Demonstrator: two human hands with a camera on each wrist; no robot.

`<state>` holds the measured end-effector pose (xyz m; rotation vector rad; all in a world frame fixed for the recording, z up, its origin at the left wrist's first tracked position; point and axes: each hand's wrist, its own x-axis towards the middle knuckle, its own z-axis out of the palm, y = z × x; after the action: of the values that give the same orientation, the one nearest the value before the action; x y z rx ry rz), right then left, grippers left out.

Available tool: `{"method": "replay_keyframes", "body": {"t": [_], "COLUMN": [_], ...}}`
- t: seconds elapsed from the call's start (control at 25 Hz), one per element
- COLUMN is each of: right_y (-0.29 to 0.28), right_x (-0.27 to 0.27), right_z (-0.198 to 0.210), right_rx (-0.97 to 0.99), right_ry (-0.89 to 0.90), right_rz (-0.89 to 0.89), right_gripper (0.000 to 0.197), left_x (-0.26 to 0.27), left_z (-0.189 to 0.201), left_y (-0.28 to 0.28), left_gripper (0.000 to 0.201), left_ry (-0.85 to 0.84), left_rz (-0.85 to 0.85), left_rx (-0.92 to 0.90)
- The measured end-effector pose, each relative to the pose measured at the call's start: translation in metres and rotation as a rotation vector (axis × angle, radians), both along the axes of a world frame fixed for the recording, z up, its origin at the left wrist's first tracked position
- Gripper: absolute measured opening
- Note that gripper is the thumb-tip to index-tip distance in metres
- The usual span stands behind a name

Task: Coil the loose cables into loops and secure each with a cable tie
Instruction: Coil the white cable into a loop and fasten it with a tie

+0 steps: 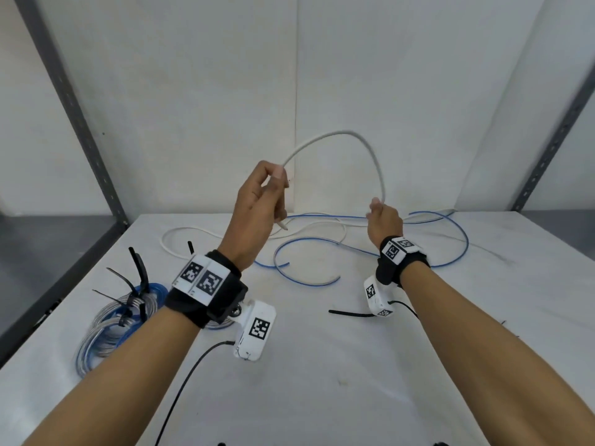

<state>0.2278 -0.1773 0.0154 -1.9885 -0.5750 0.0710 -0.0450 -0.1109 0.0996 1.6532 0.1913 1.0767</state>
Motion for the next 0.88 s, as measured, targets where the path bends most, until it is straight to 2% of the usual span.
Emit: {"method": "replay_keyframes", "body": {"t": [0.08, 0.16, 0.32, 0.48, 0.6, 0.72, 0.8, 0.88], "right_y": [0.004, 0.005, -0.007, -0.028, -0.03, -0.023, -0.014, -0.007], "right_x": [-0.007, -0.017, -0.039, -0.048, -0.051, -0.047, -0.04, -0.029], "right_z": [0.024, 0.057, 0.117, 0.165, 0.184, 0.168, 0.138, 0.1], "right_rx": [0.333, 0.539, 0.757, 0.96, 0.99, 0.934, 0.764, 0.479], "right_ry": [0.086, 0.139, 0.141, 0.294, 0.349, 0.368, 0.297, 0.222], "right_rz": [0.069, 0.134, 0.23, 0.377, 0.479, 0.445, 0.337, 0.243], "right_gripper": [0.046, 0.046, 0.047, 0.05, 0.051, 0.052, 0.048, 0.036], "left_x": [0.002, 0.006, 0.012, 0.012, 0.011, 0.009, 0.008, 0.006], "left_z": [-0.008, -0.013, -0.014, -0.008, -0.006, -0.006, -0.004, 0.0], "left_y": [-0.004, -0.009, -0.009, -0.005, 0.0, 0.005, 0.008, 0.014], "left_gripper": [0.028, 0.028, 0.028, 0.019, 0.019, 0.016, 0.013, 0.019], "left_ry": [0.037, 0.036, 0.025, -0.001, 0.005, 0.019, 0.002, -0.044], "left_rz": [0.145, 0.203, 0.224, 0.244, 0.269, 0.278, 0.228, 0.164], "left_rx": [0.145, 0.221, 0.265, 0.302, 0.357, 0.308, 0.155, -0.061]}}
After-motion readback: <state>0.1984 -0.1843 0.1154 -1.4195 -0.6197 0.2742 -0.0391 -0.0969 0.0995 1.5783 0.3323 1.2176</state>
